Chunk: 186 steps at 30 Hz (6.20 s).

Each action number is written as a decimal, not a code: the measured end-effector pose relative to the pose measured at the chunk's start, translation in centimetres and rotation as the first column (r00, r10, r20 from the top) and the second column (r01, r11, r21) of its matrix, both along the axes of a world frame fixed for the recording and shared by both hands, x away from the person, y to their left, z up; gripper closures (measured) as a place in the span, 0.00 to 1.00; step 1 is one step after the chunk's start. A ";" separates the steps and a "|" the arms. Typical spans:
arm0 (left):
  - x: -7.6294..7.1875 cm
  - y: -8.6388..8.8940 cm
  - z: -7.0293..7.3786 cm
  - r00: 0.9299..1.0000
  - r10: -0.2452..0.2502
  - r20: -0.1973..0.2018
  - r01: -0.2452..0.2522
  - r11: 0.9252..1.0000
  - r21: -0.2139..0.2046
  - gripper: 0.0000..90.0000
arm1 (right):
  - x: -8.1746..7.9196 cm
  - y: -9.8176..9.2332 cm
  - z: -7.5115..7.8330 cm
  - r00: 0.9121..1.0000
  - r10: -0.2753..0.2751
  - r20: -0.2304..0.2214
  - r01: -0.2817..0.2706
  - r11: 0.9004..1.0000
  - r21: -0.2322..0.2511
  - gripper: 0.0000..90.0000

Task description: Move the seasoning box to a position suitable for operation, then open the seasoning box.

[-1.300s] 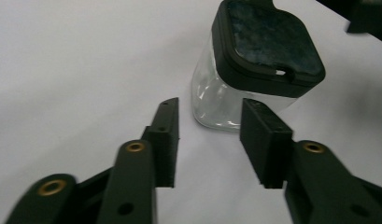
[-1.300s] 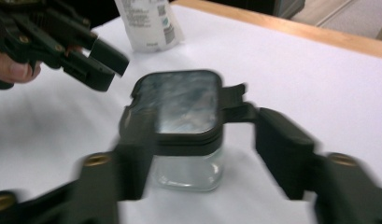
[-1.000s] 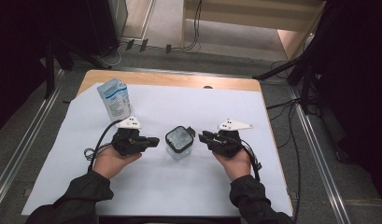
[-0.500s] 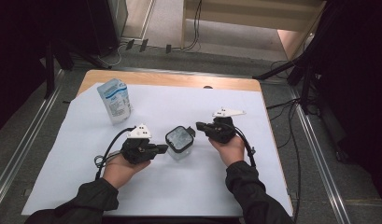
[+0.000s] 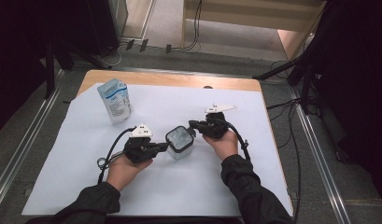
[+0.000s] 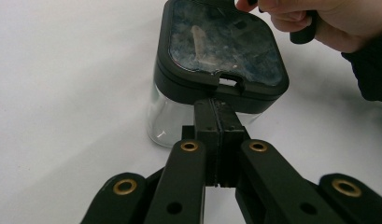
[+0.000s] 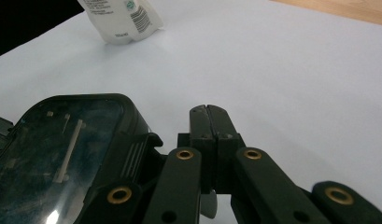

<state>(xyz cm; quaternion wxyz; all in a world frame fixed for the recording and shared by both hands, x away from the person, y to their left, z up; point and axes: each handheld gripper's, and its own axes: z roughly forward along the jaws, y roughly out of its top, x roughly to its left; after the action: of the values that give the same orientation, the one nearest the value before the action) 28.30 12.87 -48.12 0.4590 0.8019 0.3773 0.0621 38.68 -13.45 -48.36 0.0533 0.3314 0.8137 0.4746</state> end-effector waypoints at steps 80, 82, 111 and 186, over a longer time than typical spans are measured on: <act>3.7 2.0 1.7 0.969 -0.241 0.056 0.243 0.969 -0.046 0.30 | -5.5 -5.1 1.8 0.996 -0.085 -0.024 0.085 0.996 -0.021 1.00; 3.9 1.8 1.9 0.967 -0.252 0.048 0.253 0.967 -0.017 0.31 | -5.7 -5.1 1.8 0.997 -0.076 -0.028 0.075 0.997 -0.025 1.00; 5.1 -0.5 0.8 0.955 -0.295 0.018 0.295 0.955 -0.017 0.15 | -6.7 -4.4 1.0 0.997 -0.040 -0.068 0.037 0.998 -0.056 1.00; 5.6 -2.5 0.5 0.949 -0.313 0.040 0.311 0.949 0.055 0.16 | -7.0 -4.6 0.5 0.995 -0.050 -0.088 0.046 0.998 -0.045 1.00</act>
<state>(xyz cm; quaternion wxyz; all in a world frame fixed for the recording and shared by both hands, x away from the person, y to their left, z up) 33.88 10.32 -47.65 0.4528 0.8605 0.2328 0.0171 31.66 -18.03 -47.81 0.0354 0.3705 0.8170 0.4405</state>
